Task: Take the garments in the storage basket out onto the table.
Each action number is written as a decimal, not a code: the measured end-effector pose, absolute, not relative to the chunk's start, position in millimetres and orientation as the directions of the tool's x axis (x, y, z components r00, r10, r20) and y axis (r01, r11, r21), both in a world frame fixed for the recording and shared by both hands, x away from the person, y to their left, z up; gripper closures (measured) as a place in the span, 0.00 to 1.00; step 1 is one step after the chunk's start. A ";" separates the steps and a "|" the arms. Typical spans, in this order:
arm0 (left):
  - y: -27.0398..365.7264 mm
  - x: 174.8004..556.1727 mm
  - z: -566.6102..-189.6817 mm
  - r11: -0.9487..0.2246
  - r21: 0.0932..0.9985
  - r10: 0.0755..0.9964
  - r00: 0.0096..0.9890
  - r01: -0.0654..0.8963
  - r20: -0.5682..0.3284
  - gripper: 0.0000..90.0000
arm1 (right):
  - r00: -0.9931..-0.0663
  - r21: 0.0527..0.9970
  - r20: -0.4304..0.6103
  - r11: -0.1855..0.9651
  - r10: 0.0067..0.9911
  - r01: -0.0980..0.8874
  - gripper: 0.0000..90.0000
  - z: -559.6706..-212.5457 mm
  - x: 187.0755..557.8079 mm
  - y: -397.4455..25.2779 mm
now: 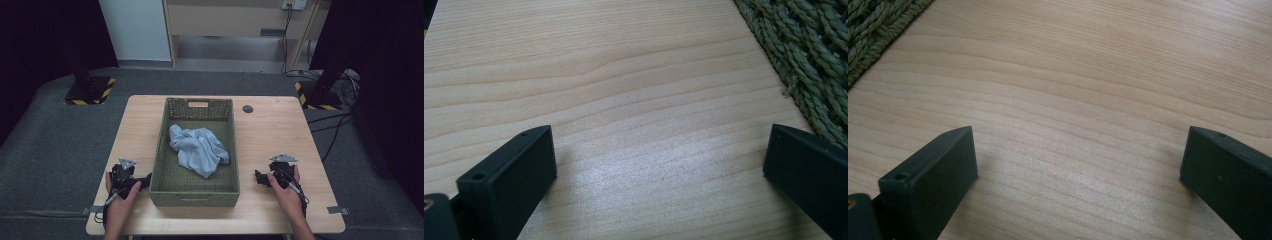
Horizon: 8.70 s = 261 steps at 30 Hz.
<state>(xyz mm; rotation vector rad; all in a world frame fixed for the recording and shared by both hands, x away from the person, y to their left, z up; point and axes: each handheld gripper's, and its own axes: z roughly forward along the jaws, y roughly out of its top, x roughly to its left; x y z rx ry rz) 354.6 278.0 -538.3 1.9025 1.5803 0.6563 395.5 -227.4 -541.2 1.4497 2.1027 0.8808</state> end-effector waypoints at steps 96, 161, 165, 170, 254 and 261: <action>278.1 354.8 -538.3 -0.136 0.700 0.984 0.180 0.701 0.011 0.00 | -0.568 0.772 -0.045 0.390 0.822 0.502 0.03 -399.0 372.3 -191.4; 278.2 354.9 -538.3 -0.135 0.700 0.984 0.181 0.702 0.009 0.00 | -0.719 0.720 0.017 0.490 0.695 0.491 0.03 -440.5 481.0 -19.2; 278.2 354.9 -538.3 -0.135 0.700 0.983 0.181 0.702 0.009 0.00 | -0.722 0.708 0.015 0.502 0.692 0.496 0.03 -447.1 482.8 -15.3; 278.2 354.9 -538.3 -0.135 0.700 0.983 0.181 0.702 0.009 0.00 | -0.720 0.696 0.016 0.510 0.694 0.506 0.03 -453.3 485.4 -12.0; 278.3 354.9 -538.3 -0.135 0.700 0.983 0.182 0.702 0.008 0.00 | -0.761 0.538 0.114 0.605 0.638 0.587 0.59 -490.1 510.4 14.7; 278.3 355.0 -538.3 -0.136 0.700 0.983 0.182 0.701 0.008 0.00 | -0.745 0.590 0.056 0.580 0.664 0.562 0.62 -474.3 502.3 12.5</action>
